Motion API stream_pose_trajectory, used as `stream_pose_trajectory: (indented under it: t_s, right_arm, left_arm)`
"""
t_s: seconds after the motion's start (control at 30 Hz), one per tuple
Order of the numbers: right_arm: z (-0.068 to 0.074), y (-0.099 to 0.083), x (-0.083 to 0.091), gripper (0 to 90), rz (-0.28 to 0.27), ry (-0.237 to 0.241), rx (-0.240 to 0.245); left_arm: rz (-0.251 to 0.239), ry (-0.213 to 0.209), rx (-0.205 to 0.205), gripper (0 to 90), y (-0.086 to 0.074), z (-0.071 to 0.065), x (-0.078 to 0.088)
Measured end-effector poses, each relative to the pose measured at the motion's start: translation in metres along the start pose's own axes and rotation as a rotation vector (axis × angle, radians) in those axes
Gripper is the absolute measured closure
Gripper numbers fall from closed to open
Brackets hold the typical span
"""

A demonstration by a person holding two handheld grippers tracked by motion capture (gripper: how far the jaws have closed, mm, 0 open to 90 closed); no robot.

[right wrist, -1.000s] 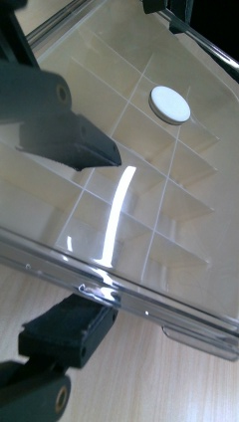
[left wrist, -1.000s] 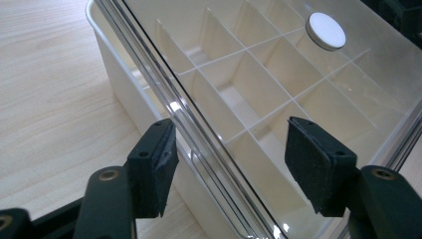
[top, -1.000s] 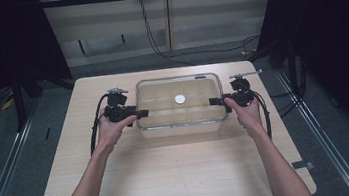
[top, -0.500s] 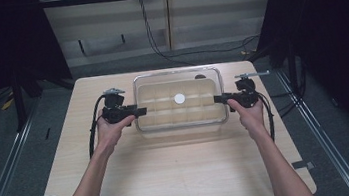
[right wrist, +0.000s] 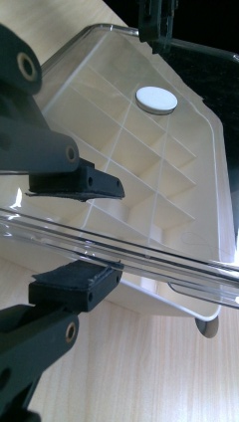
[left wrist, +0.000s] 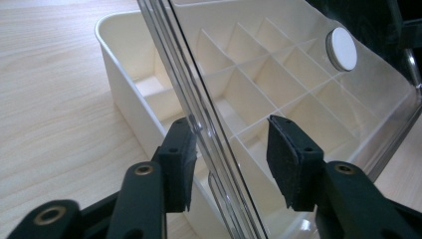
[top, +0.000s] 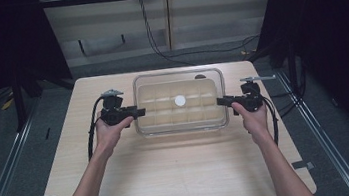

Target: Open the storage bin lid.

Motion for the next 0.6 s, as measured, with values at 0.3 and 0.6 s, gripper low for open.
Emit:
stream_pose_trajectory:
  t_s: [0.3,0.6]
  right_arm:
    - [0.001,-0.007,0.008,65.1,-0.021,0.033,-0.029]
    - [0.000,-0.012,0.012,67.4,-0.046,0.062,-0.045]
  left_arm:
    - [-0.015,-0.015,0.007,60.4,-0.004,-0.003,0.005]
    - [-0.022,-0.026,0.006,62.4,-0.008,-0.005,0.008]
Point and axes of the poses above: each handheld gripper's, and its own axes: x roughly backward along the jaws, y roughly out of its top, z roughly to its left, the point moved 7 cm from there along -x, roughly forward along the jaws, and after that the axes turned 6 degrees about -x, right-handed, at the moved point
